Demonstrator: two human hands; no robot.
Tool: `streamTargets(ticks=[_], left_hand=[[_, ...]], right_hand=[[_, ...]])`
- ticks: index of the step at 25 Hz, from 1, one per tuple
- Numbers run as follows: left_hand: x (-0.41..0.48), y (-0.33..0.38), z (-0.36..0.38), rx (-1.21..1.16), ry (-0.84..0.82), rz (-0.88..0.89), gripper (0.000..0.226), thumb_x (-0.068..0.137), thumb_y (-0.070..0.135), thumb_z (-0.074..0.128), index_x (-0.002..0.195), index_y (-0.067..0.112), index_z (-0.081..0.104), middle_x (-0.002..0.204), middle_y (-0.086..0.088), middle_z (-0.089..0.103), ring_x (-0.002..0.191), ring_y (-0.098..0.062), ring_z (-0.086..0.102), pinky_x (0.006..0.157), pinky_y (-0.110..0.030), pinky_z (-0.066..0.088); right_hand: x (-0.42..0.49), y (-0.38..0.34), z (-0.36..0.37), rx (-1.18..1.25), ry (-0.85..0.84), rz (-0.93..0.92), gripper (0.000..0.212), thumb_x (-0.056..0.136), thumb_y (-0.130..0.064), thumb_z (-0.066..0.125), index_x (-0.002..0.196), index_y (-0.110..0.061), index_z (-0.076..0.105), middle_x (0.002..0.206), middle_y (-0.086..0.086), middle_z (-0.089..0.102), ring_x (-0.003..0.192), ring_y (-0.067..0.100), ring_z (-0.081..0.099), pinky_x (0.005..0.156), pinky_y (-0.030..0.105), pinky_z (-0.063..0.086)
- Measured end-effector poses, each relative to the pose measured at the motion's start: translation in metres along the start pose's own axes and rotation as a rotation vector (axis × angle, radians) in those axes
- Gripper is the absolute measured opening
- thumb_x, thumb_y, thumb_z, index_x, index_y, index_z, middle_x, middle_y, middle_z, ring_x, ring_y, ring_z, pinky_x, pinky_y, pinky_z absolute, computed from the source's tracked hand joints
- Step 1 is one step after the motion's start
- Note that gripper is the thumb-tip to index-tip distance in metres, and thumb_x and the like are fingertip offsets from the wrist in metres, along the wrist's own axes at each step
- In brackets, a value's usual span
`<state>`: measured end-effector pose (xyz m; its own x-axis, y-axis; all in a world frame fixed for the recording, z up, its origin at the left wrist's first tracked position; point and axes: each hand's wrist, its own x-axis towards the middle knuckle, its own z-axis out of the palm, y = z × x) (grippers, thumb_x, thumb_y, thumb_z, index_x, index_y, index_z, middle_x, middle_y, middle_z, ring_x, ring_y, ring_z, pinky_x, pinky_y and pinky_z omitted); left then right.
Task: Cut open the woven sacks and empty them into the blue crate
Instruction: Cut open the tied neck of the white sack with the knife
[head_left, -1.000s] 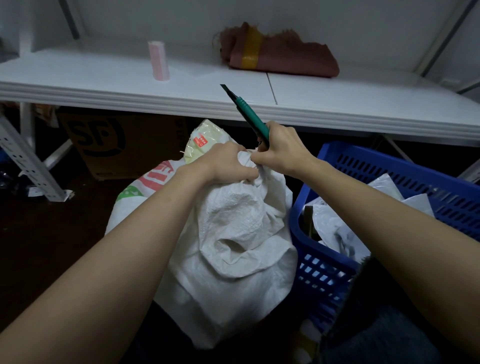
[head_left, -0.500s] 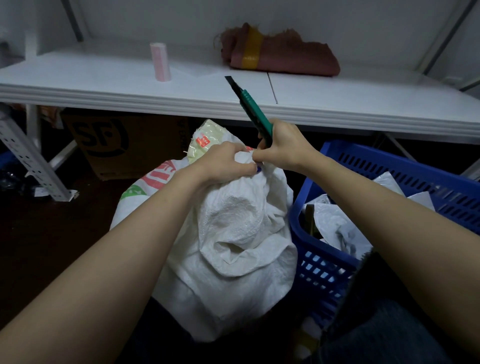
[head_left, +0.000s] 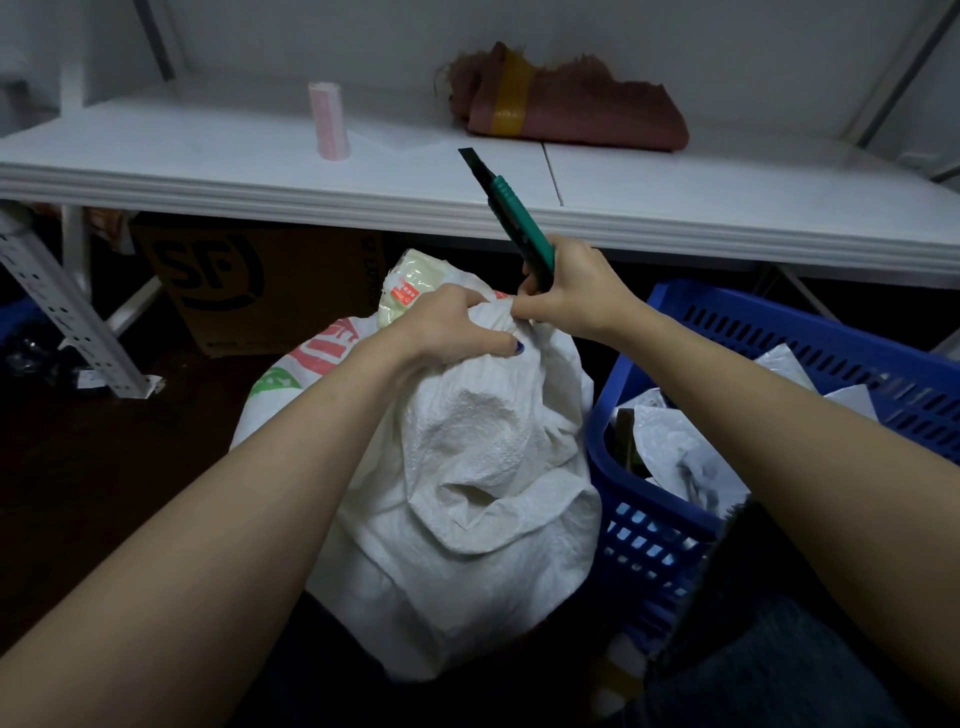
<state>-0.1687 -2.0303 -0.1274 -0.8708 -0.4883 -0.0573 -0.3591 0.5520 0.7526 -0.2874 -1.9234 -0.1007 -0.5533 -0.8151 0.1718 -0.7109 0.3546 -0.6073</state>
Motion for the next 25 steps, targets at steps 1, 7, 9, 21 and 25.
streamTargets(ticks=[1,7,9,21,25], left_hand=[[-0.001,0.000,0.000,-0.016,-0.024,-0.011,0.037,0.070,0.035,0.076,0.098,0.012,0.068,0.092,-0.003,0.066,0.083,-0.015,0.061,0.069,-0.027,0.046],[0.002,-0.001,0.004,0.137,-0.029,0.003,0.058,0.068,0.043,0.077,0.116,0.014,0.061,0.108,-0.003,0.062,0.104,-0.019,0.056,0.079,-0.028,0.046],[0.004,0.001,0.006,0.308,0.040,0.048,0.063,0.068,0.049,0.074,0.119,0.016,0.060,0.119,-0.006,0.053,0.119,-0.025,0.044,0.093,-0.033,0.038],[-0.002,0.005,0.012,0.130,0.000,0.017,0.047,0.065,0.052,0.076,0.096,0.019,0.065,0.085,0.008,0.062,0.082,-0.008,0.056,0.062,-0.020,0.042],[-0.004,0.008,0.011,-0.011,-0.026,-0.051,0.041,0.067,0.040,0.080,0.094,0.011,0.068,0.080,0.003,0.063,0.074,-0.009,0.058,0.062,-0.022,0.047]], right_hand=[[-0.001,-0.001,-0.001,0.020,-0.011,0.010,0.032,0.067,-0.011,0.072,0.092,-0.008,0.053,0.086,0.011,0.070,0.078,0.021,0.061,0.072,0.037,0.052],[-0.004,-0.002,-0.006,0.030,-0.041,0.017,0.034,0.066,-0.010,0.073,0.094,-0.006,0.055,0.077,0.002,0.064,0.067,0.013,0.054,0.061,0.028,0.045],[-0.005,-0.002,-0.008,0.059,-0.045,0.016,0.030,0.067,-0.008,0.072,0.091,-0.009,0.053,0.073,0.000,0.063,0.062,0.009,0.053,0.058,0.025,0.043],[-0.004,0.003,-0.014,0.274,-0.100,0.114,0.024,0.070,0.001,0.069,0.075,-0.013,0.051,0.068,0.007,0.057,0.065,0.017,0.054,0.065,0.033,0.045],[0.000,0.002,-0.014,0.280,-0.092,0.102,0.024,0.069,0.000,0.070,0.076,-0.013,0.051,0.073,0.013,0.059,0.066,0.019,0.054,0.064,0.035,0.044]])
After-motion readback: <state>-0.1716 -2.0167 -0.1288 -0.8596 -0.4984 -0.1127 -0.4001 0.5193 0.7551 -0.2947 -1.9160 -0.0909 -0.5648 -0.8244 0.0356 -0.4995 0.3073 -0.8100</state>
